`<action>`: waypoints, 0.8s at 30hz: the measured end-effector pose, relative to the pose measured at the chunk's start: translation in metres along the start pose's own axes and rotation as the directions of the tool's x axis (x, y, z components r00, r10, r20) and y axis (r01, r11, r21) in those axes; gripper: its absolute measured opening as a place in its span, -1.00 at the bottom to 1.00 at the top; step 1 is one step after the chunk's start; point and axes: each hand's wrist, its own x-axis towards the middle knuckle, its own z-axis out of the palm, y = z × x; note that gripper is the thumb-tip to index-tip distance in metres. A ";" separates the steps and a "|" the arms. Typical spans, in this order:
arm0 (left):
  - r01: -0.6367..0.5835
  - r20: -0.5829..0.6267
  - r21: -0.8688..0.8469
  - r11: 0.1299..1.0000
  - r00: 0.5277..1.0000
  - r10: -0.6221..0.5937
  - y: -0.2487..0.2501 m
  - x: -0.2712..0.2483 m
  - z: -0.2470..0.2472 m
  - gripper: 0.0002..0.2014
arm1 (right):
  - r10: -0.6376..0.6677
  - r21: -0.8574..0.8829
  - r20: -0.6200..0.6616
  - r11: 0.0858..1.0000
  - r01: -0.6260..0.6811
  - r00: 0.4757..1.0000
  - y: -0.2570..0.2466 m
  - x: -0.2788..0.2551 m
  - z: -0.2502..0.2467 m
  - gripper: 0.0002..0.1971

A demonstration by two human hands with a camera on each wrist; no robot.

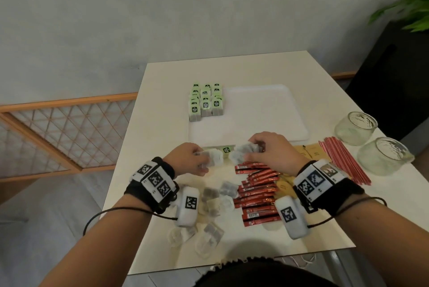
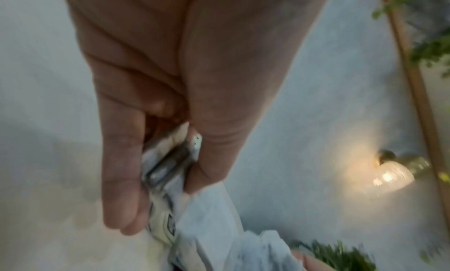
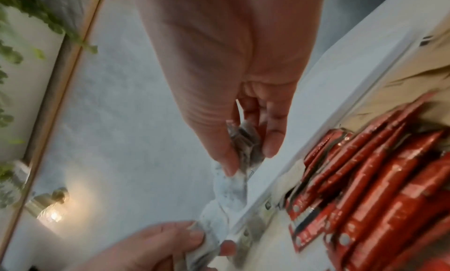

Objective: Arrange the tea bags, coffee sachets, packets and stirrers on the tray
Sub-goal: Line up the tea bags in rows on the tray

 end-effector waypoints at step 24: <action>0.171 0.261 -0.880 0.442 0.953 0.151 0.033 0.015 0.081 -0.36 | 0.279 0.626 -0.003 0.749 -0.216 0.960 -0.004 0.009 0.022 -0.82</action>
